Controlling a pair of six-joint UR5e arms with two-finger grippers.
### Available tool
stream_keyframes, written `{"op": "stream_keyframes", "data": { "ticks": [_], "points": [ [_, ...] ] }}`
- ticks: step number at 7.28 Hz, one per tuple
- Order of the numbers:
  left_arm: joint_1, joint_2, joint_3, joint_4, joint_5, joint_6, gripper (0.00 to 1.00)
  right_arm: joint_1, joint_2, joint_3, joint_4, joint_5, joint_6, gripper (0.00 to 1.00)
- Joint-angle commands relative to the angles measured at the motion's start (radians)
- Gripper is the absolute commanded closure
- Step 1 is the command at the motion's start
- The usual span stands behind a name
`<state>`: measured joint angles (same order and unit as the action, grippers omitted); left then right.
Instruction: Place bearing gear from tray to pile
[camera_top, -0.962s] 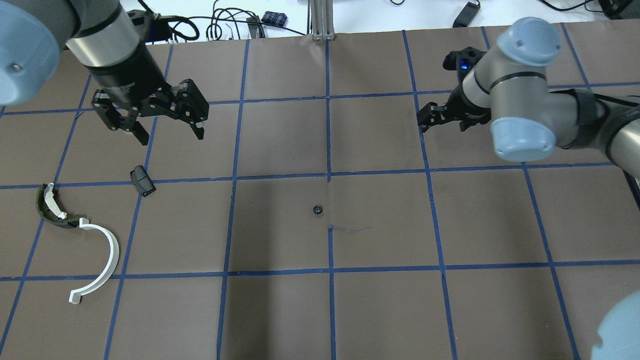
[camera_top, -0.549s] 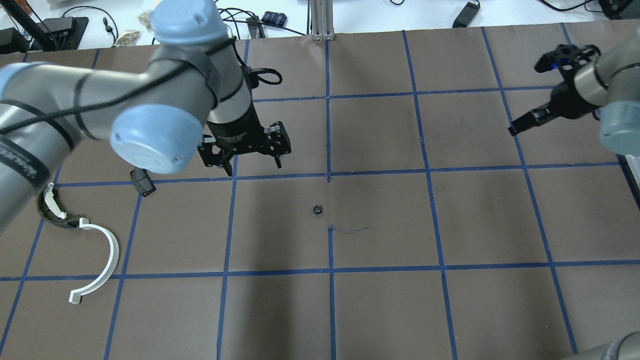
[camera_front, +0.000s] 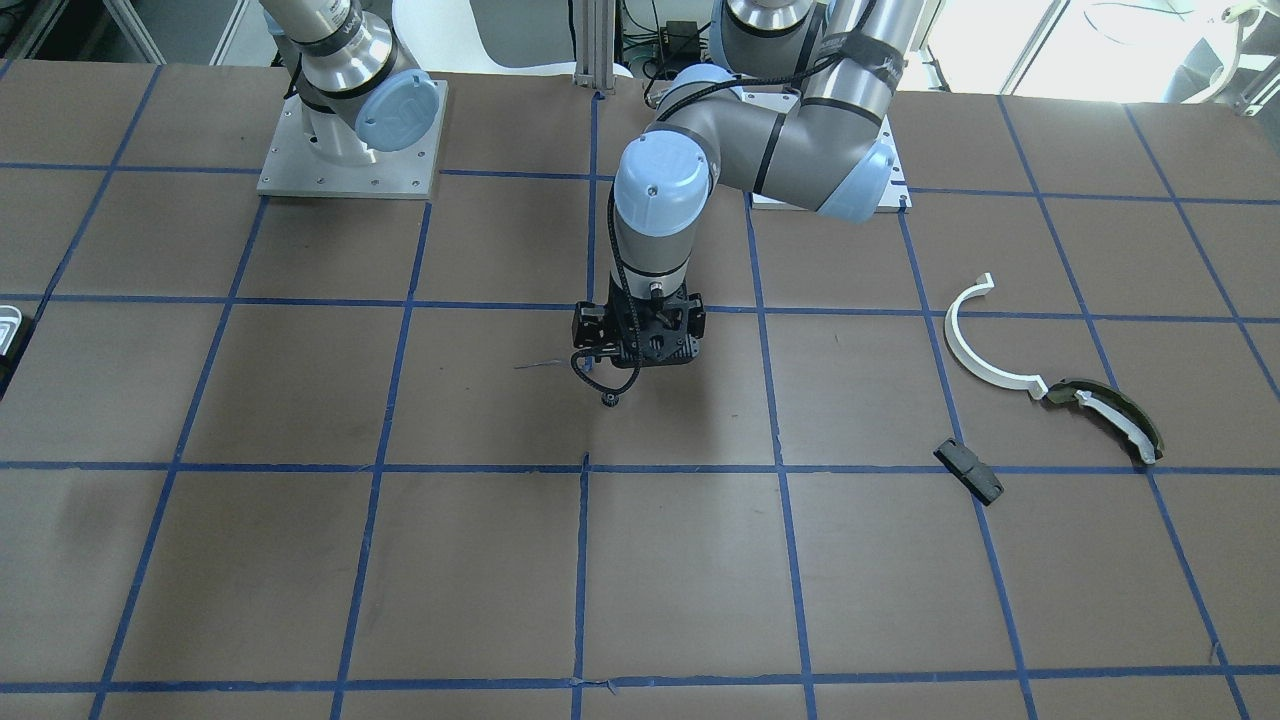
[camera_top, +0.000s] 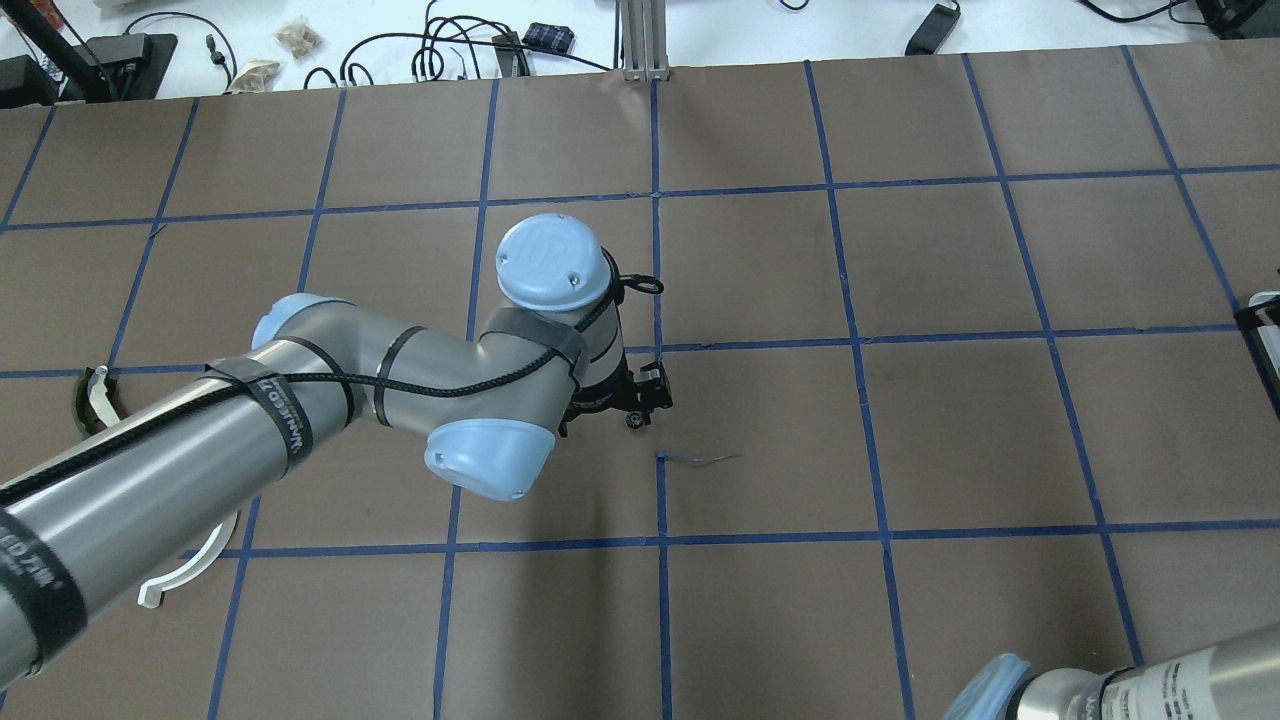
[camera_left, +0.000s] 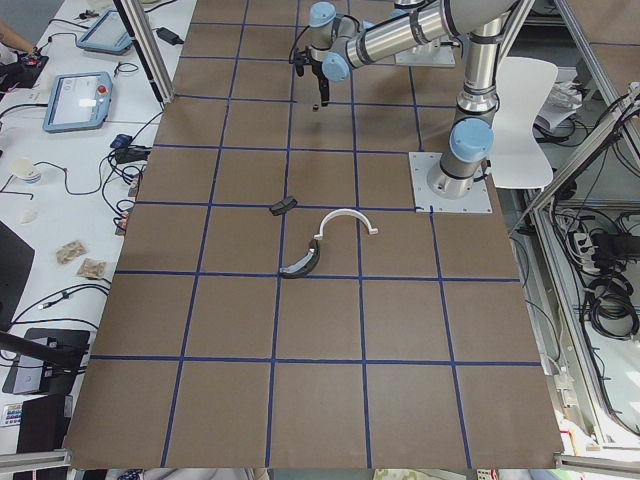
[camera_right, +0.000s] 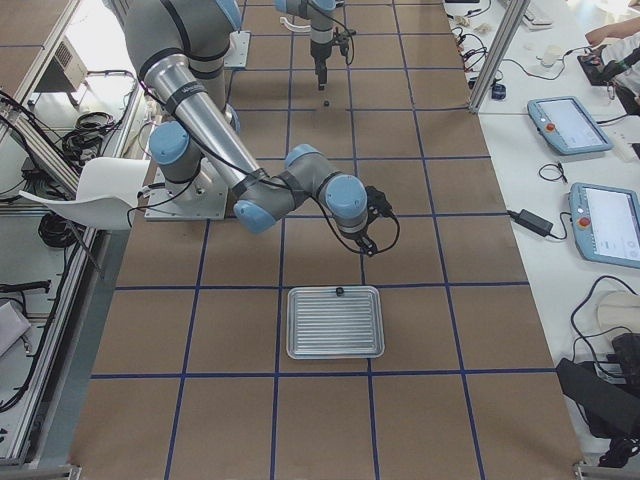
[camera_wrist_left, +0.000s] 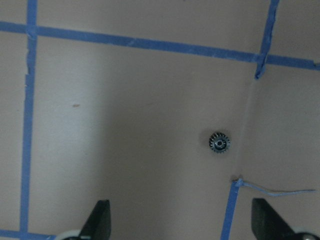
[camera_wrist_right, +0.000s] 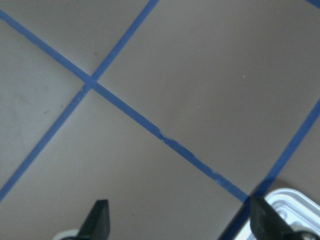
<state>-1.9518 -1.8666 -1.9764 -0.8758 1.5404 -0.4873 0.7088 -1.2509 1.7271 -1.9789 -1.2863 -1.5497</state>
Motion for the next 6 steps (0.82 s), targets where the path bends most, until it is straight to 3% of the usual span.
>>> {"op": "stream_keyframes", "data": {
  "ticks": [1, 3, 4, 5, 6],
  "points": [
    [-0.025, -0.106, -0.007, 0.174, 0.003, -0.004, 0.00, -0.066, 0.138, -0.177, 0.172, -0.008, -0.232, 0.02],
    [-0.047, -0.126, -0.009, 0.192, 0.021, -0.002, 0.01, -0.074, 0.215, -0.248, 0.213, -0.014, -0.424, 0.02],
    [-0.047, -0.134, -0.007, 0.192, 0.021, -0.001, 0.11, -0.075, 0.240, -0.247, 0.207, -0.049, -0.478, 0.02],
    [-0.047, -0.137, -0.004, 0.192, 0.021, -0.002, 0.36, -0.075, 0.260, -0.251, 0.204, -0.070, -0.516, 0.01],
    [-0.047, -0.140, -0.001, 0.193, 0.023, -0.002, 0.39, -0.074, 0.265, -0.236, 0.204, -0.068, -0.520, 0.00]
  ]
}}
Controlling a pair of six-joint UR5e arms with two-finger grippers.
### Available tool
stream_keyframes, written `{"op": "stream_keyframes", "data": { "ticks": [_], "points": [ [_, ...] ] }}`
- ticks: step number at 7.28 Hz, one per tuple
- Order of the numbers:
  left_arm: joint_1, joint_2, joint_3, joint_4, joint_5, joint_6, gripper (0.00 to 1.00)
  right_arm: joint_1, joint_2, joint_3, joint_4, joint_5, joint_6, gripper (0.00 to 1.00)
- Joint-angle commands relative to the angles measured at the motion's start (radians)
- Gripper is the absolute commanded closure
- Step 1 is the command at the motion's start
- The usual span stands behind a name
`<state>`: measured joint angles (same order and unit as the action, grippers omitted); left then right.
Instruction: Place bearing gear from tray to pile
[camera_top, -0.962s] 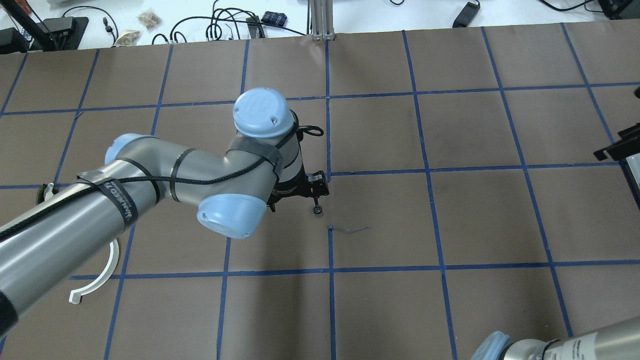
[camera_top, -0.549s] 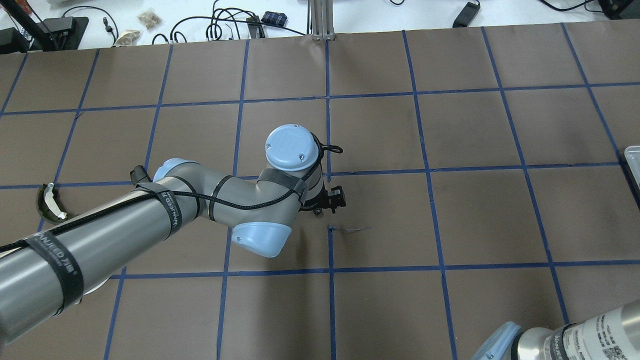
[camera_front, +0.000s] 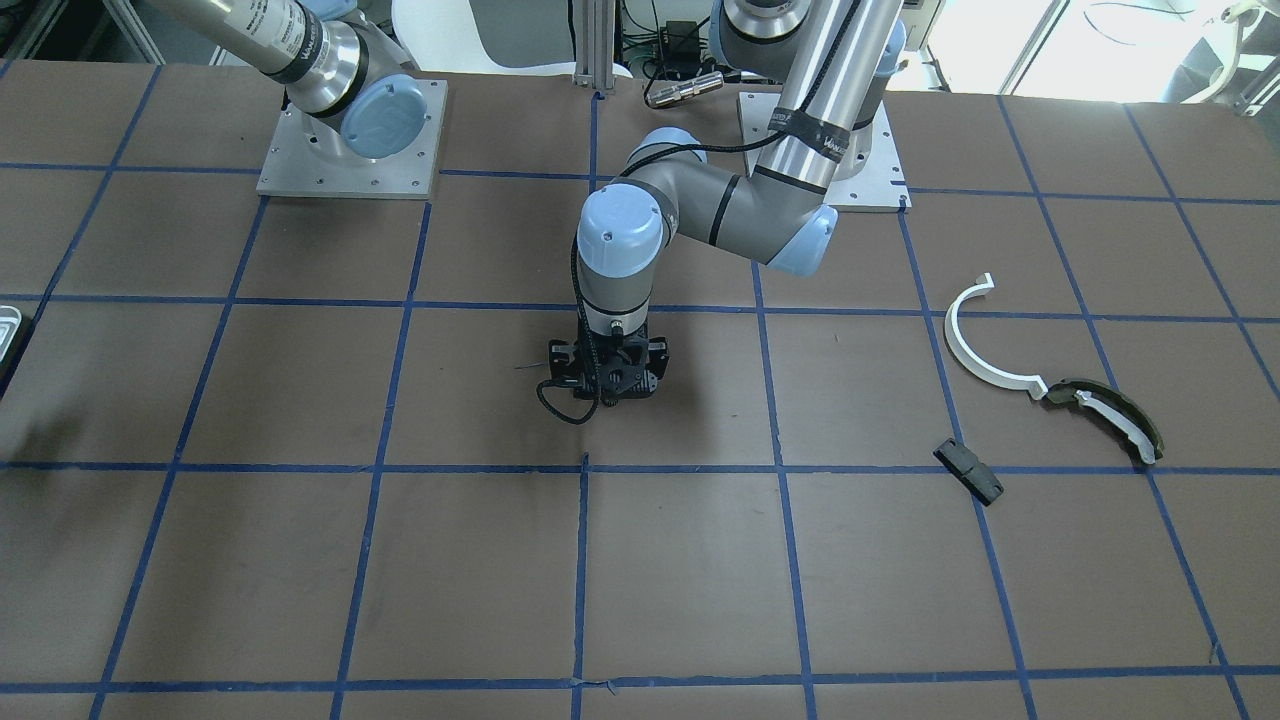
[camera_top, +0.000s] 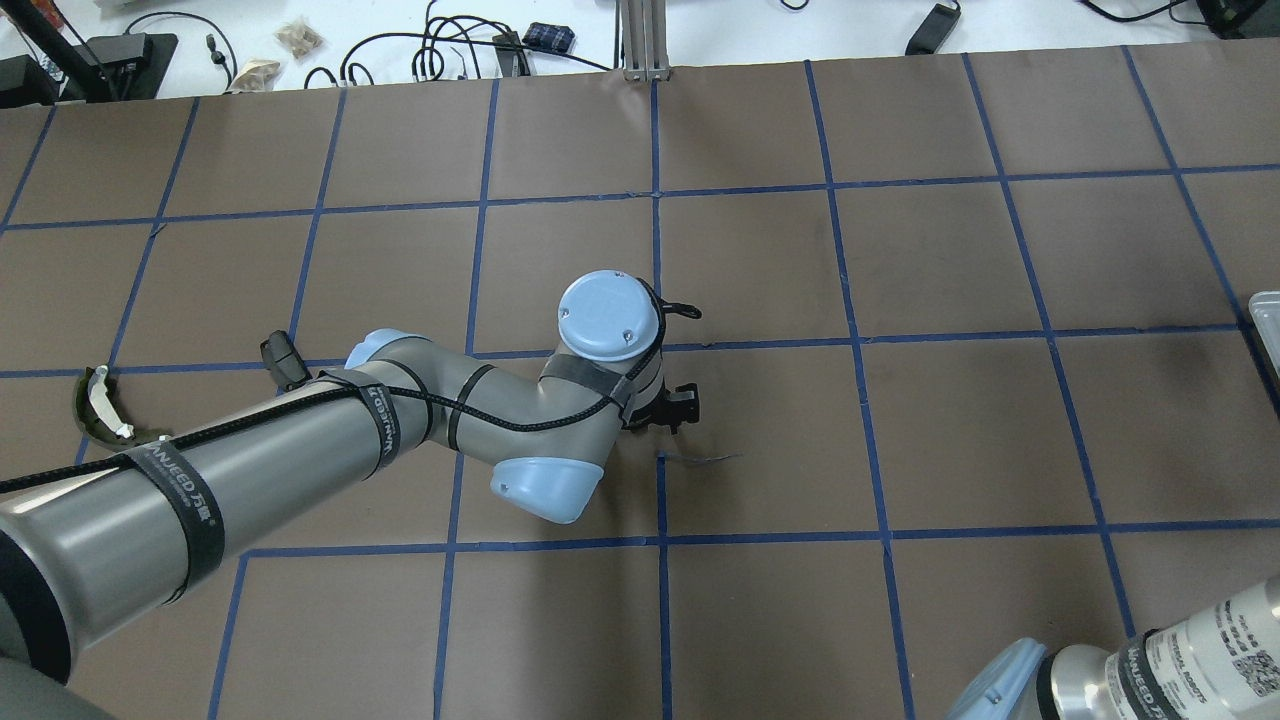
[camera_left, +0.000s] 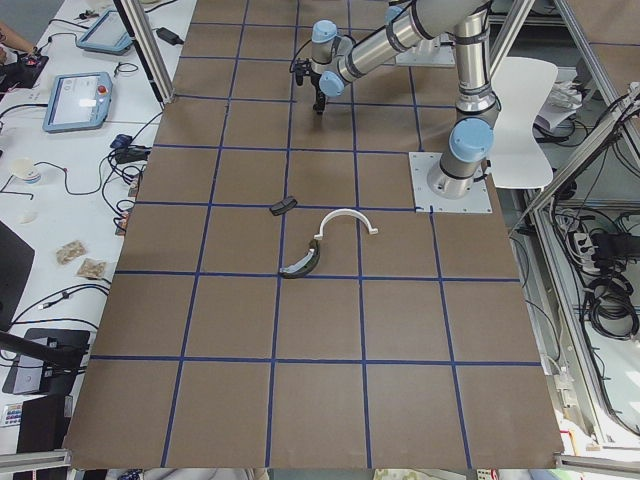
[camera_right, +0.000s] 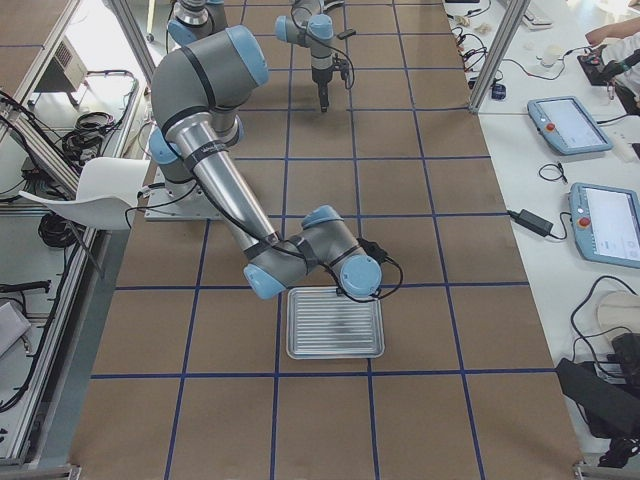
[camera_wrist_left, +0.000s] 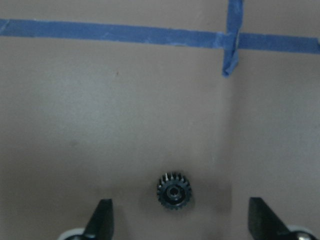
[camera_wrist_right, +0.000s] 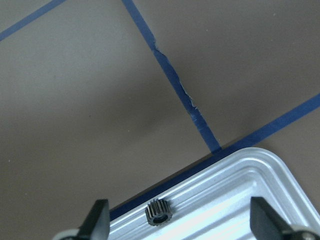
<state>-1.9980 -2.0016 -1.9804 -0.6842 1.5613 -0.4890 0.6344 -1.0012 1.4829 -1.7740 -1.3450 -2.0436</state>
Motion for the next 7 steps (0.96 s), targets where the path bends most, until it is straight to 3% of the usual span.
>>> {"op": "stream_keyframes", "data": {
  "ticks": [1, 3, 6, 7],
  "points": [
    [0.002, -0.003, 0.006, 0.003, 0.002, 0.004, 0.39, -0.001, 0.021, 0.014, -0.001, -0.023, -0.035, 0.00],
    [0.008, -0.006, 0.012, 0.003, 0.015, 0.013, 0.39, -0.001, 0.039, 0.016, -0.001, -0.083, -0.044, 0.00],
    [0.008, -0.006, 0.011, 0.003, 0.017, 0.010, 0.61, 0.001, 0.052, 0.028, -0.001, -0.082, -0.034, 0.09],
    [0.008, -0.005, 0.012, 0.003, 0.022, 0.015, 0.90, 0.001, 0.056, 0.028, -0.001, -0.082, -0.033, 0.15]
  ]
}}
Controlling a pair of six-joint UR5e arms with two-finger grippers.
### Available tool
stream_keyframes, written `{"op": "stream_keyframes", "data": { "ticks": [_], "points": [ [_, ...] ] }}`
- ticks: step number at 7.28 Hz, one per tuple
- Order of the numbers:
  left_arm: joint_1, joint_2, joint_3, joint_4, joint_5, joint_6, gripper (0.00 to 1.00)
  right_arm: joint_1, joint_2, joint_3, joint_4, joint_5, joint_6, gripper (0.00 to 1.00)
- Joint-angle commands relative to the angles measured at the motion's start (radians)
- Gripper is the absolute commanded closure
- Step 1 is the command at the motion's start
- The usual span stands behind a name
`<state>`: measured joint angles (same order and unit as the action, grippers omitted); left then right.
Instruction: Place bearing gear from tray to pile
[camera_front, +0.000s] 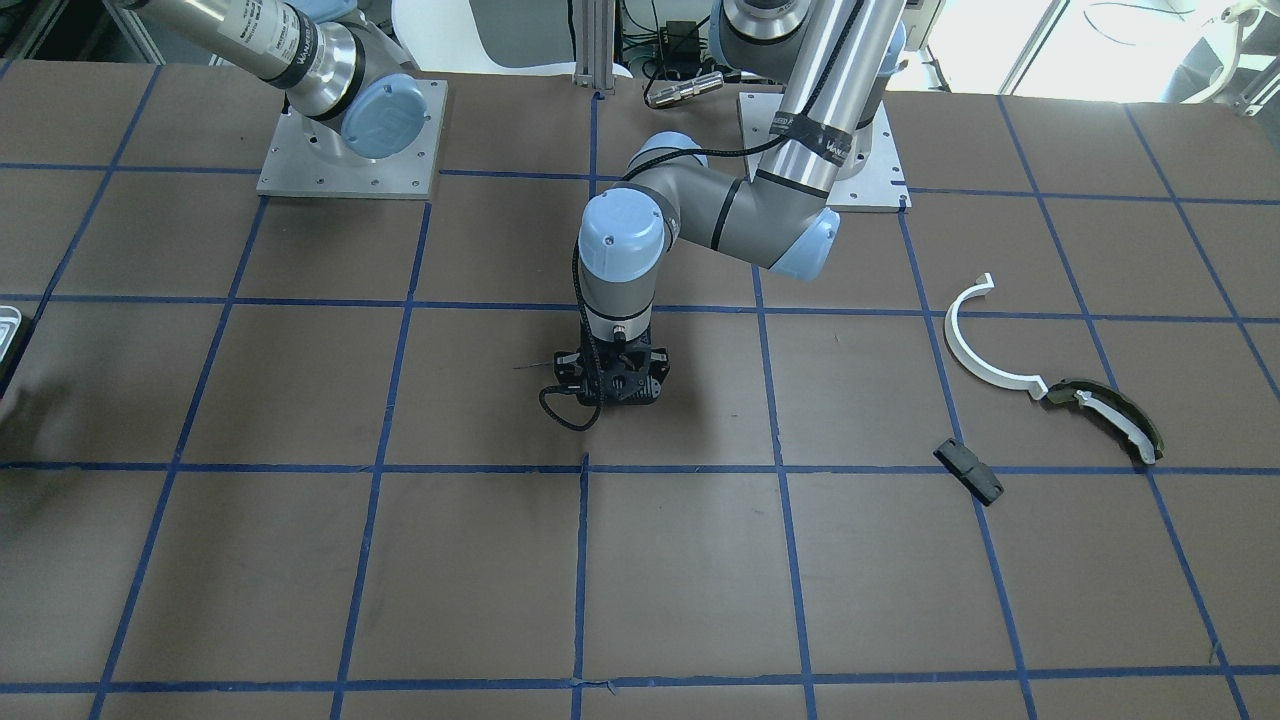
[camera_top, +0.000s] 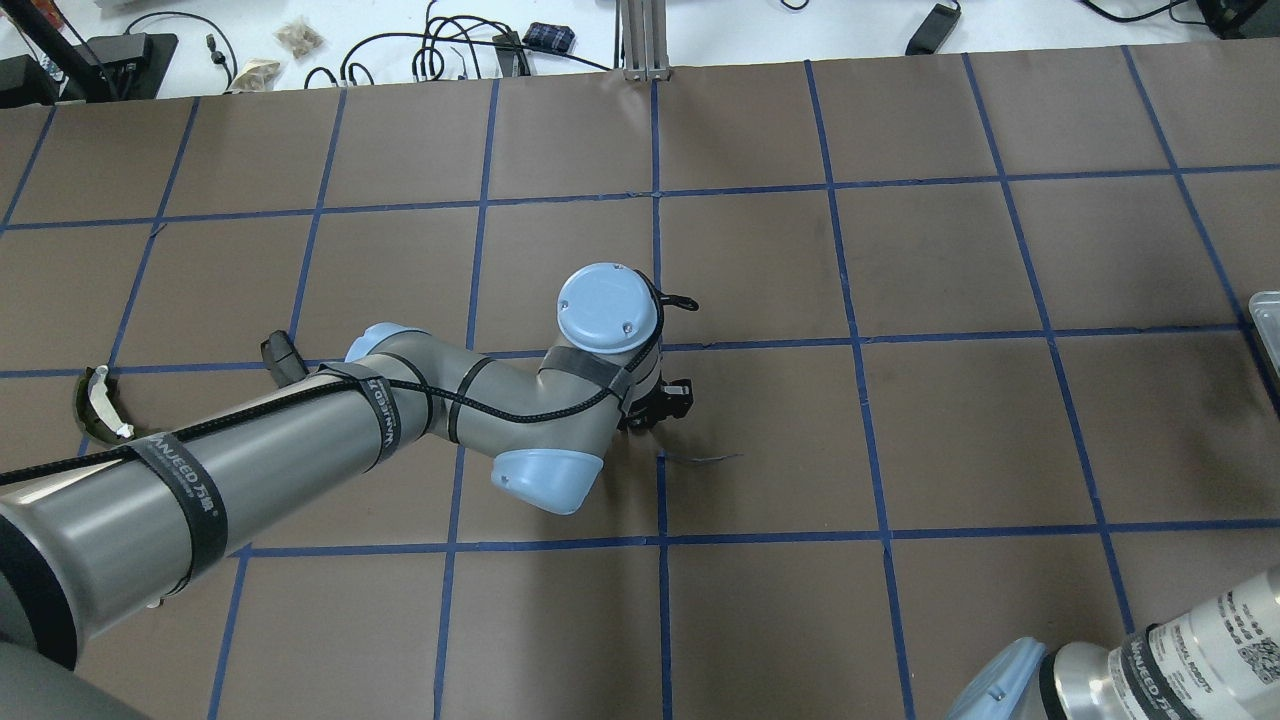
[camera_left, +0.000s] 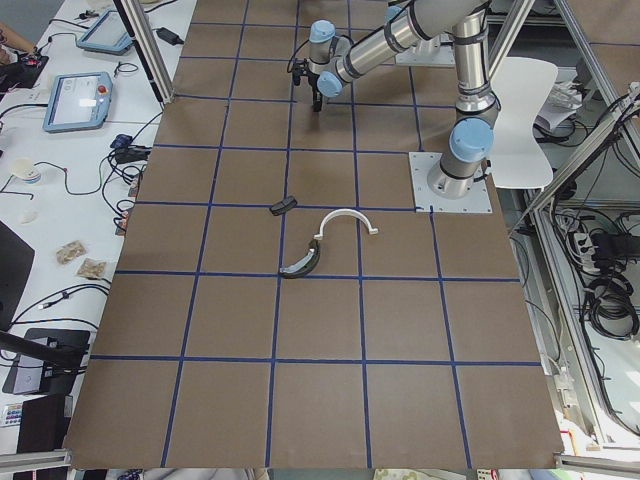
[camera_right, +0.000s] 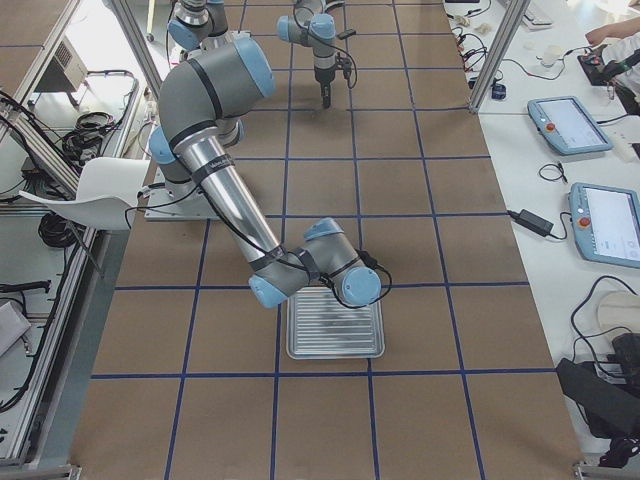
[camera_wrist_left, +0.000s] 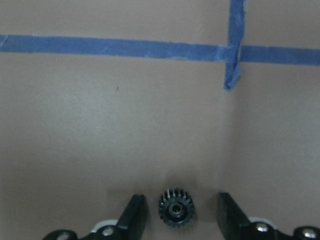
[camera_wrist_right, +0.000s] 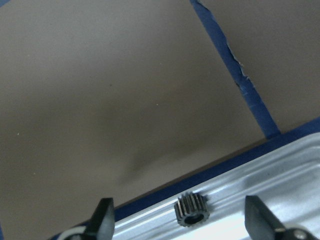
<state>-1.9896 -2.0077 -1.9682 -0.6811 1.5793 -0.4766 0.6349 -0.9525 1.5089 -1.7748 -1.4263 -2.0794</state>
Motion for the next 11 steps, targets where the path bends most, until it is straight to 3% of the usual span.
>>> {"op": "stream_keyframes", "data": {
  "ticks": [1, 3, 6, 7, 11],
  "points": [
    [0.002, 0.009, 0.002, 0.000, 0.027, 0.004, 1.00, -0.001, 0.008, 0.002, 0.000, 0.000, 0.001, 0.18],
    [0.034, 0.056, 0.009, -0.011, 0.048, 0.024, 1.00, 0.000, 0.008, 0.001, 0.000, -0.014, 0.005, 0.46],
    [0.185, 0.113, 0.070, -0.194, 0.045, 0.096, 1.00, 0.000, 0.009, 0.001, 0.000, -0.037, -0.002, 0.72],
    [0.225, 0.139, 0.081, -0.233, 0.041, 0.192, 1.00, 0.000, 0.008, -0.001, 0.000, -0.058, -0.002, 0.97],
    [0.430, 0.172, 0.006, -0.311, 0.045, 0.485, 1.00, 0.009, -0.037, -0.012, 0.020, -0.097, 0.005, 1.00]
  ]
}}
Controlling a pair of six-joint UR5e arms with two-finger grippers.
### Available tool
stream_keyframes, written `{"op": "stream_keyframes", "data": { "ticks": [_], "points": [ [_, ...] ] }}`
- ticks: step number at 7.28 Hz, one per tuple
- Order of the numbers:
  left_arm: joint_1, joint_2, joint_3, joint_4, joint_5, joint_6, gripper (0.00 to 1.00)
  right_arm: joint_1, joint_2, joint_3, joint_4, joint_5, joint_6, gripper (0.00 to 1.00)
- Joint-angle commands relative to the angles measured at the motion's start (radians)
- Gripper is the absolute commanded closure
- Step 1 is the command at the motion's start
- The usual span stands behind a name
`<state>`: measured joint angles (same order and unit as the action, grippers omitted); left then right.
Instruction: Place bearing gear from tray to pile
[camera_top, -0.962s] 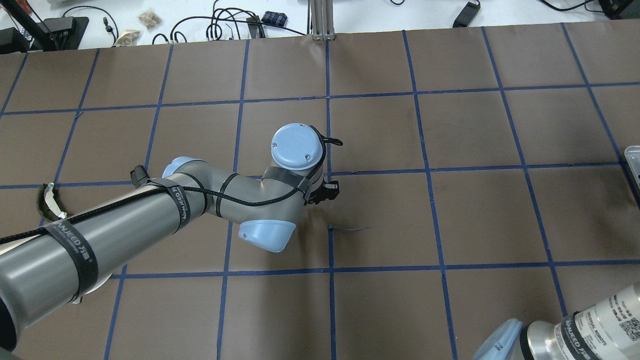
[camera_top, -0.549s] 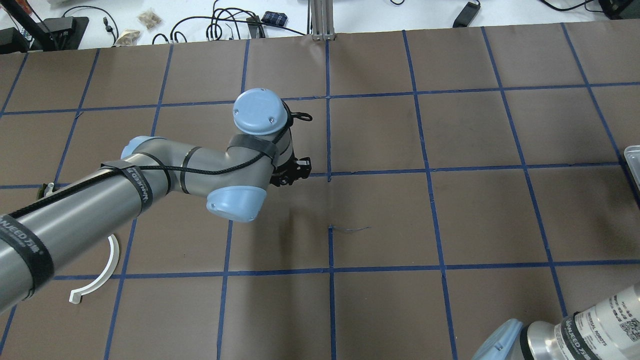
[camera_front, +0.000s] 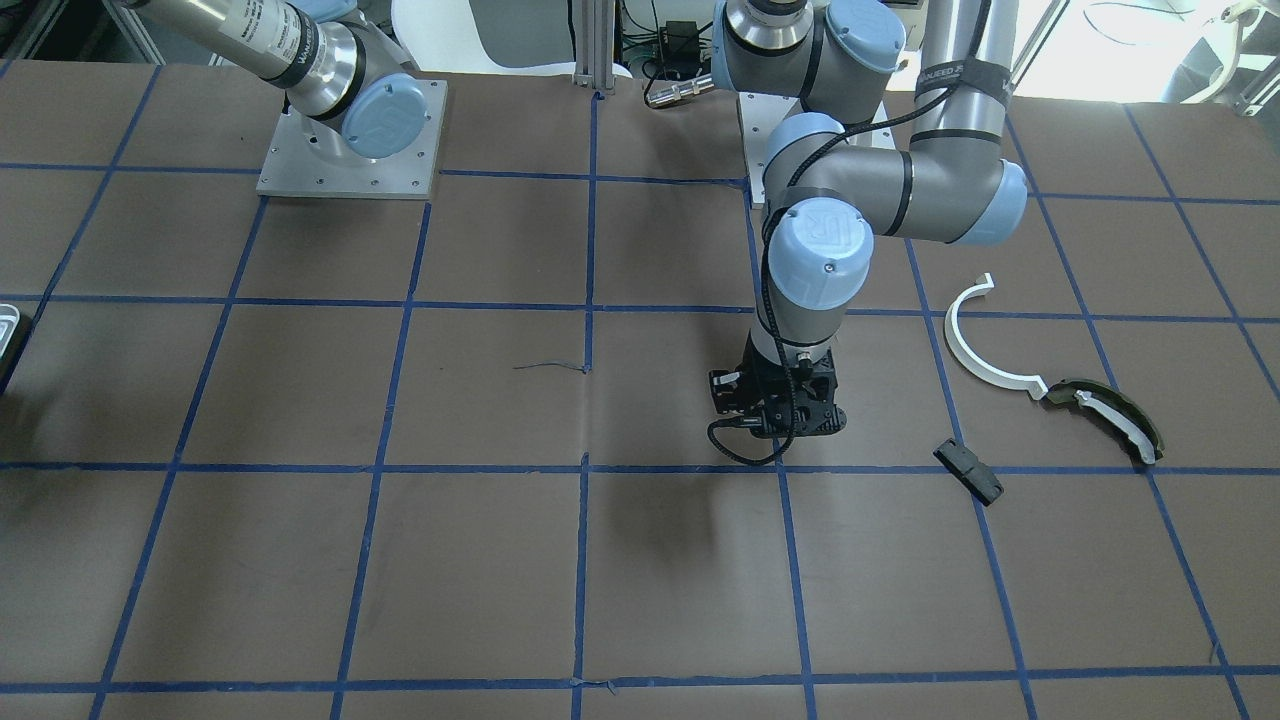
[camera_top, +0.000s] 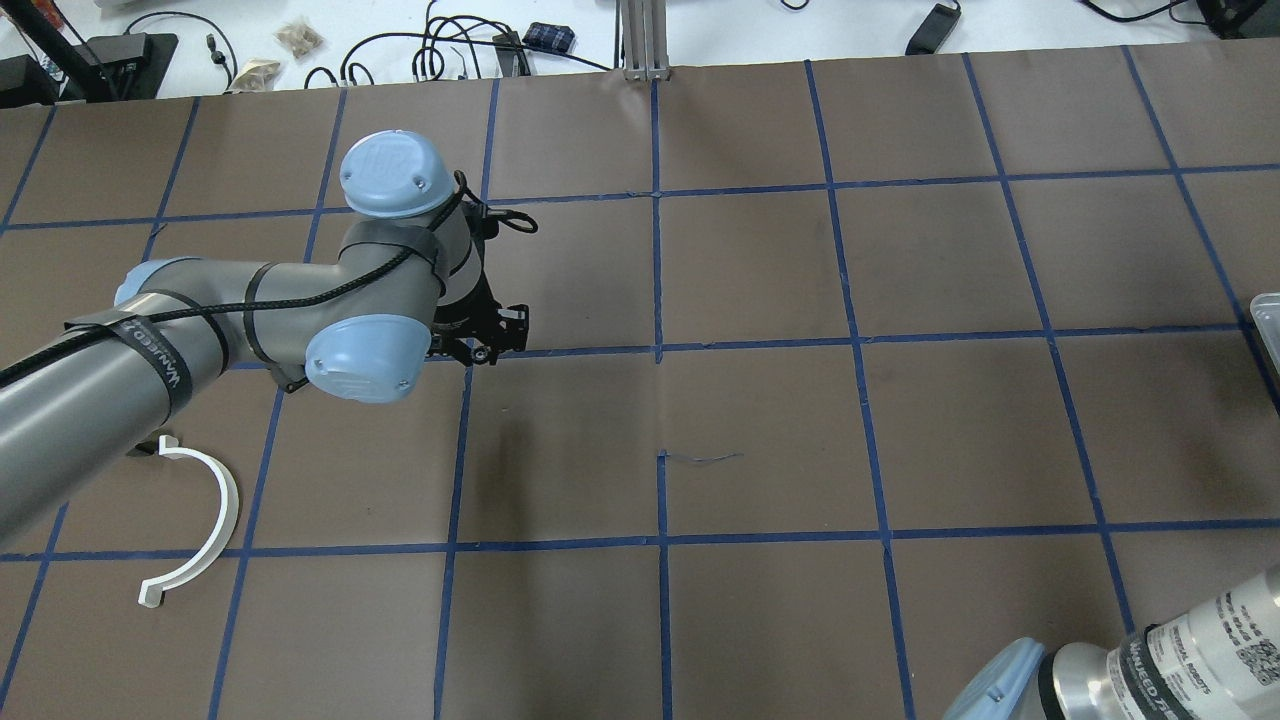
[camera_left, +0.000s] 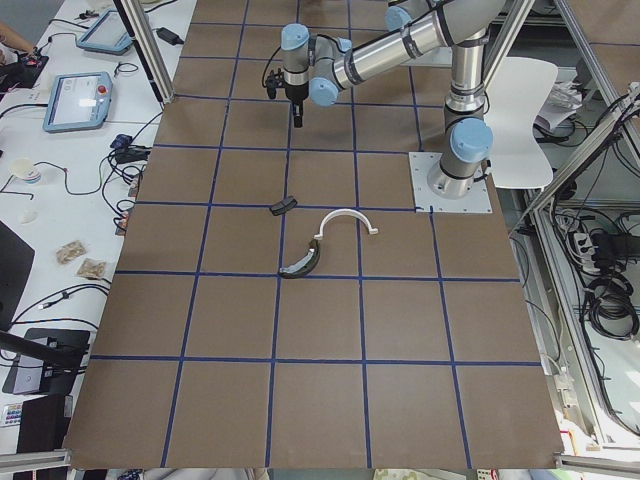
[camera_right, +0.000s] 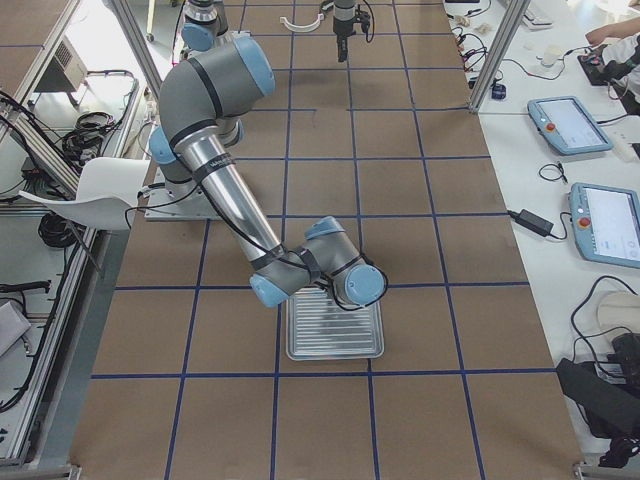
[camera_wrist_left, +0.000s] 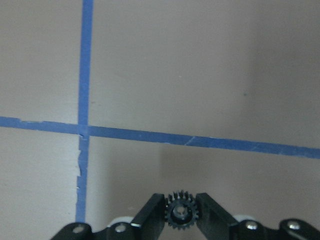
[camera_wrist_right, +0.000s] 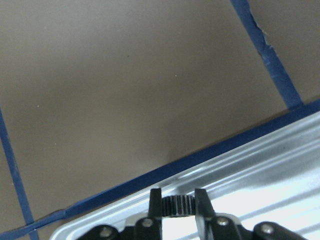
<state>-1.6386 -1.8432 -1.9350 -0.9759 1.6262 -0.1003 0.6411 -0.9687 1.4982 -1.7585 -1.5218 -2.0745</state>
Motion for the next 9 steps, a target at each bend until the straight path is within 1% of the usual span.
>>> {"op": "stream_keyframes", "data": {
  "ticks": [1, 2, 3, 4, 5, 6, 7, 8, 9],
  "points": [
    [0.174, 0.009, -0.038, -0.018, 0.004, 0.225, 1.00, 0.006, -0.060, -0.003, 0.035, -0.001, 0.004, 1.00],
    [0.278, 0.013, -0.036, -0.023, 0.006, 0.378, 1.00, 0.018, -0.105, -0.001, 0.090, 0.008, 0.040, 1.00],
    [0.380, 0.009, -0.036, -0.020, 0.001, 0.519, 1.00, 0.059, -0.134, 0.000, 0.134, 0.020, 0.119, 1.00],
    [0.489, -0.008, -0.036, -0.007, -0.002, 0.645, 1.00, 0.122, -0.148, 0.003, 0.143, 0.050, 0.258, 1.00],
    [0.566, -0.019, -0.036, -0.003, -0.003, 0.695, 1.00, 0.185, -0.153, 0.010, 0.143, 0.107, 0.365, 1.00],
    [0.606, -0.022, -0.039, 0.015, -0.003, 0.714, 1.00, 0.239, -0.159, 0.011, 0.145, 0.177, 0.480, 1.00],
    [0.618, -0.031, -0.042, 0.038, -0.006, 0.722, 1.00, 0.321, -0.160, 0.013, 0.146, 0.230, 0.593, 1.00],
    [0.617, -0.034, -0.054, 0.042, -0.008, 0.709, 1.00, 0.401, -0.169, 0.013, 0.136, 0.242, 0.769, 1.00],
    [0.617, -0.037, -0.055, 0.042, -0.008, 0.705, 0.89, 0.487, -0.170, 0.014, 0.129, 0.297, 0.904, 1.00]
  ]
}}
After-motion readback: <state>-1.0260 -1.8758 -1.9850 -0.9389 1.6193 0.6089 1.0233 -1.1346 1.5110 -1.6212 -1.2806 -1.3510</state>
